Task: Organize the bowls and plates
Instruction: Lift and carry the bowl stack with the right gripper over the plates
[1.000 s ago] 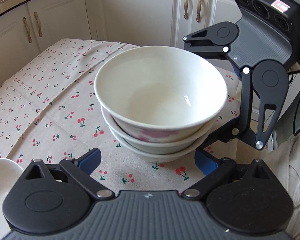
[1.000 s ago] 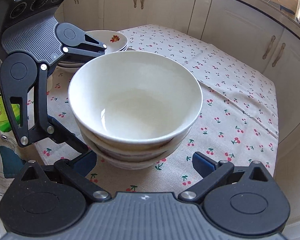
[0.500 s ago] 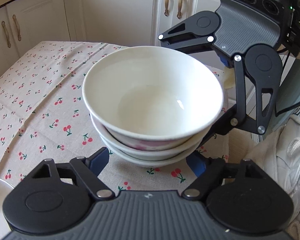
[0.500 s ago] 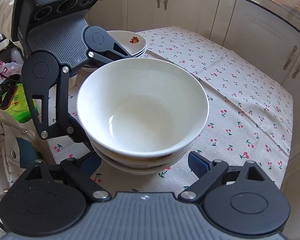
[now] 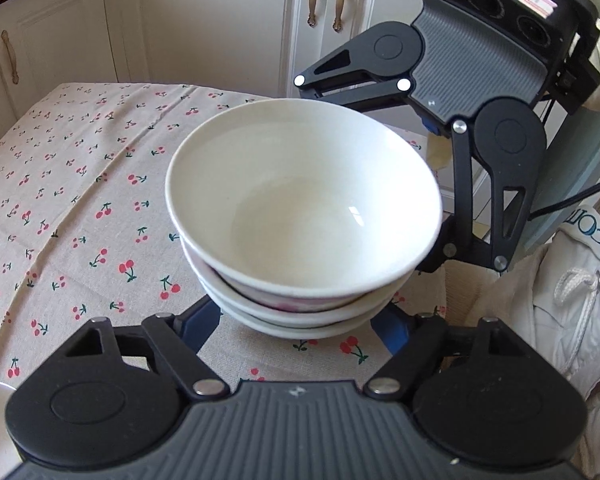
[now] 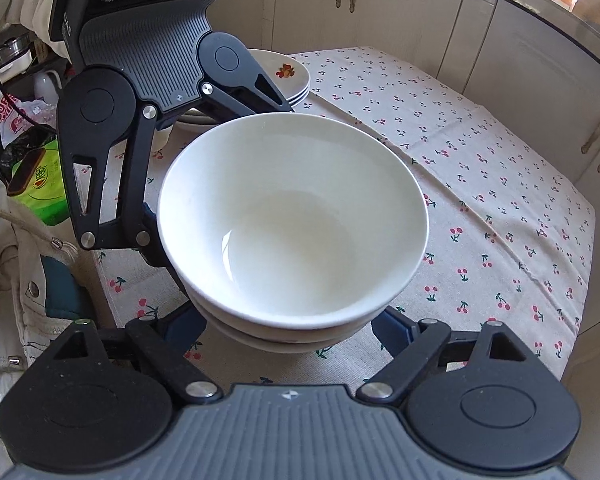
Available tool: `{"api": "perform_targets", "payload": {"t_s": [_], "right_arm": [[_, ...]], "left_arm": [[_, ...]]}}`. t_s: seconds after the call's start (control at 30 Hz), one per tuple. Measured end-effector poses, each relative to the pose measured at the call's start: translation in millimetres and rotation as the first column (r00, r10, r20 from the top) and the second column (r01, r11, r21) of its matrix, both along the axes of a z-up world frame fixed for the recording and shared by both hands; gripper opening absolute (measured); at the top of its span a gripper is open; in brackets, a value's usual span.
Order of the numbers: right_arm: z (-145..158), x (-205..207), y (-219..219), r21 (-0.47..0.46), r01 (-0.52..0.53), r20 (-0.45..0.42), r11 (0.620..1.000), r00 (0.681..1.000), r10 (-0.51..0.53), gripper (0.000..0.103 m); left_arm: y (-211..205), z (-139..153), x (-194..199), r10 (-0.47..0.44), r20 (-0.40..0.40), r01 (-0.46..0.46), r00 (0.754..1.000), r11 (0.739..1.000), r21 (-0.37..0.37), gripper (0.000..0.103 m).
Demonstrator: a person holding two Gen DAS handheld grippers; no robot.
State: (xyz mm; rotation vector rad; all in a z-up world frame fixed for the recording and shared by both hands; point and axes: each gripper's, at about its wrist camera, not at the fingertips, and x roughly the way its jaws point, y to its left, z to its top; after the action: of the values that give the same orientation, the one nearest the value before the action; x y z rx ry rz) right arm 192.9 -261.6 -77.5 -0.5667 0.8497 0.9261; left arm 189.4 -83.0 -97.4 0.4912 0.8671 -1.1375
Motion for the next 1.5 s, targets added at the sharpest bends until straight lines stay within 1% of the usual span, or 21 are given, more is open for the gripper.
{"api": "perform_targets", "payload": {"t_s": [0.07,0.13,0.53,0.77,1.17,1.33,1.5], "right_arm": [[-1.8,-0.9,1.9,-0.016,-0.015,0.015,1.000,1.000,0.015,0.092],[-2.3,-0.9,3.1,-0.017,-0.023,0.011,1.000,1.000,0.023,0.089],[-0.5,0.2,3.0,-0.026,-0.028,0.001,0.999,1.000,0.028,0.089],[-1.5,3.1,3.9,-0.031,-0.044,-0.008,0.999,0.999,0.044,0.089],[-1.7,5.3,6.4,-0.034,-0.038,-0.019,0.999,0.999,0.038,0.089],[4.6,3.9,10.5,-0.039,-0.049,-0.020,0.998,0.999,0.049,0.089],[17.7,3.9,21.3,-0.040,-0.069,-0.002,0.997,0.998,0.069,0.089]], "left_arm": [[-0.9,0.6,1.6,-0.011,-0.005,0.011,1.000,1.000,0.002,0.081],[-1.6,0.2,2.2,-0.018,-0.006,0.018,1.000,1.000,0.005,0.081],[-1.0,-2.9,5.3,-0.041,-0.017,0.041,0.999,0.999,0.002,0.081],[-3.6,-4.1,7.8,-0.059,-0.027,0.059,0.998,0.998,0.013,0.081],[-4.2,-3.7,6.3,-0.042,-0.031,0.043,0.999,0.999,0.019,0.081],[2.9,4.8,1.3,-0.027,-0.025,0.028,0.999,0.999,0.016,0.080],[17.1,20.3,-3.7,-0.001,0.003,0.001,1.000,1.000,0.010,0.080]]}}
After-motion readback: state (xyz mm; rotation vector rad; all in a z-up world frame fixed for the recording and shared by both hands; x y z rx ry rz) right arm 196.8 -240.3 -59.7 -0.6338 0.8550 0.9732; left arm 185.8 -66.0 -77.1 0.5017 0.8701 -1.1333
